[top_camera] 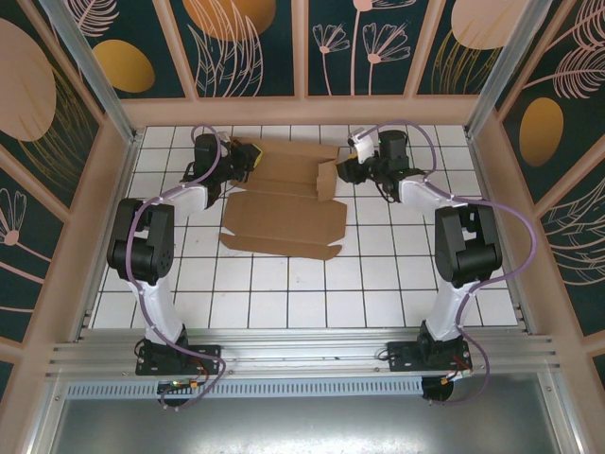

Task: Fold the paper box

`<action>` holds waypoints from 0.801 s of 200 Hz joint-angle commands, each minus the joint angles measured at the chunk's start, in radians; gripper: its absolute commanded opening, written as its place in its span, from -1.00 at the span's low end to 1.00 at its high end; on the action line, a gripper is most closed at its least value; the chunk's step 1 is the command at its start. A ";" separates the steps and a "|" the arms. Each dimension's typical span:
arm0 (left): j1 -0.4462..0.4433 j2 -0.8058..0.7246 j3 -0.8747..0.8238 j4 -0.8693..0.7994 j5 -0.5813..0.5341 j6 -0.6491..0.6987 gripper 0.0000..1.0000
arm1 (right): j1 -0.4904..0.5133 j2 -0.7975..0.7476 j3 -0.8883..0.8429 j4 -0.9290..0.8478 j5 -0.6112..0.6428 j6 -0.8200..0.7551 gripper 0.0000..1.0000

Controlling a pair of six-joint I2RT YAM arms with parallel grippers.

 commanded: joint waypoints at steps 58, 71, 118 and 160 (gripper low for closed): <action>0.000 0.021 -0.017 -0.037 0.041 0.036 -1.00 | 0.063 -0.058 -0.175 0.219 0.070 -0.019 0.06; -0.001 0.021 -0.019 -0.035 0.043 0.035 -1.00 | 0.071 -0.056 -0.181 0.243 0.100 -0.020 0.07; 0.000 0.004 -0.043 -0.034 0.043 0.048 -1.00 | 0.086 -0.044 -0.182 0.309 0.186 -0.009 0.04; 0.000 -0.008 -0.076 -0.010 0.050 0.038 -1.00 | 0.122 -0.021 -0.180 0.338 0.304 0.001 -0.07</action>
